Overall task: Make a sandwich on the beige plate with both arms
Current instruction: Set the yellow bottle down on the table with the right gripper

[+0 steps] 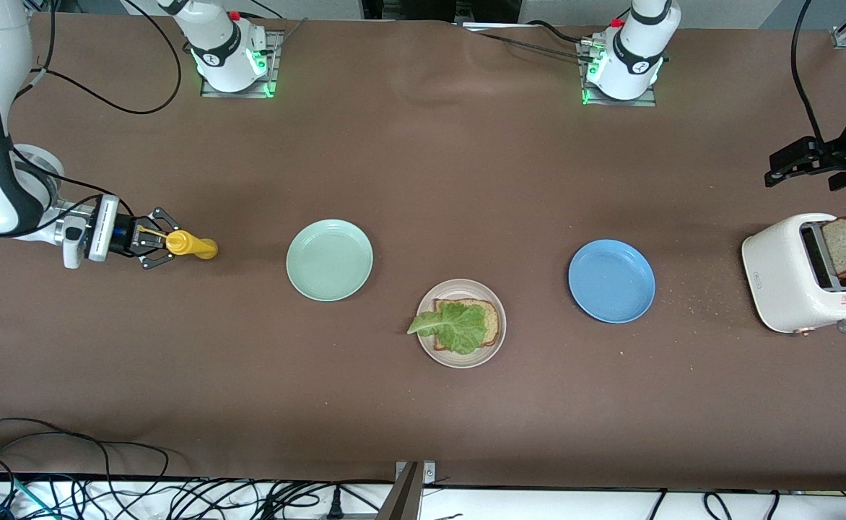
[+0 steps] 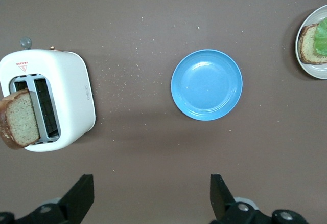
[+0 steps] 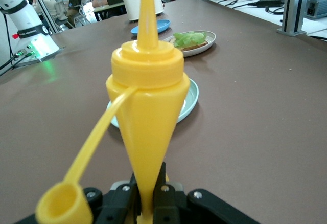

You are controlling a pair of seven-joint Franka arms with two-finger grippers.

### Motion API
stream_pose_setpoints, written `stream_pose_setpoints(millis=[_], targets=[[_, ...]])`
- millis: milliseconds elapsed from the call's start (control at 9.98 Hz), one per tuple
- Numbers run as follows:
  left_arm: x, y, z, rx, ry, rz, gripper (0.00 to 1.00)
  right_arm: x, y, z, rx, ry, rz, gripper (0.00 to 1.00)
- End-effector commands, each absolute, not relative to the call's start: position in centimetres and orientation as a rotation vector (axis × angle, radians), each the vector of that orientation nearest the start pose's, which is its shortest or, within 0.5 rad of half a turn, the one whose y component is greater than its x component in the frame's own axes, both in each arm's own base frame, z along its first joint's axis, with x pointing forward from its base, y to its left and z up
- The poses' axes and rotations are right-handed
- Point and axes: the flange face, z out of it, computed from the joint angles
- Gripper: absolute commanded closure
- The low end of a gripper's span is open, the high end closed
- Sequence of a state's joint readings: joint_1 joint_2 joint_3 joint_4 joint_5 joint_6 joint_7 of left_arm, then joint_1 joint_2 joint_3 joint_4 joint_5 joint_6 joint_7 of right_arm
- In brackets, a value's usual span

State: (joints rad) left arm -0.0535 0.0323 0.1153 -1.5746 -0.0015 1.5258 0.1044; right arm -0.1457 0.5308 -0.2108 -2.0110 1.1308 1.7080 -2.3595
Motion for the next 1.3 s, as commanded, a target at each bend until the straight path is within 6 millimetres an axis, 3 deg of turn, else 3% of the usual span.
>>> stream_pose_setpoints(millis=[0, 200, 701, 1202], targets=[[55.8, 3.3, 60.7, -3.155, 0.092, 0.131, 0.0, 52.5, -11.5, 17.0, -1.635, -1.302, -0.909, 1.0], [55.8, 3.4, 60.7, -3.156, 0.09, 0.131, 0.0, 51.8, -11.3, 15.5, -1.572, -1.306, -0.951, 1.0], [55.8, 3.2, 60.7, -3.155, 0.095, 0.128, 0.0, 49.9, -14.1, 12.3, -1.539, -1.308, -1.009, 1.0], [55.8, 3.2, 60.7, -3.155, 0.095, 0.128, 0.0, 49.7, -15.2, 11.4, -1.549, -1.308, -1.006, 1.0]])
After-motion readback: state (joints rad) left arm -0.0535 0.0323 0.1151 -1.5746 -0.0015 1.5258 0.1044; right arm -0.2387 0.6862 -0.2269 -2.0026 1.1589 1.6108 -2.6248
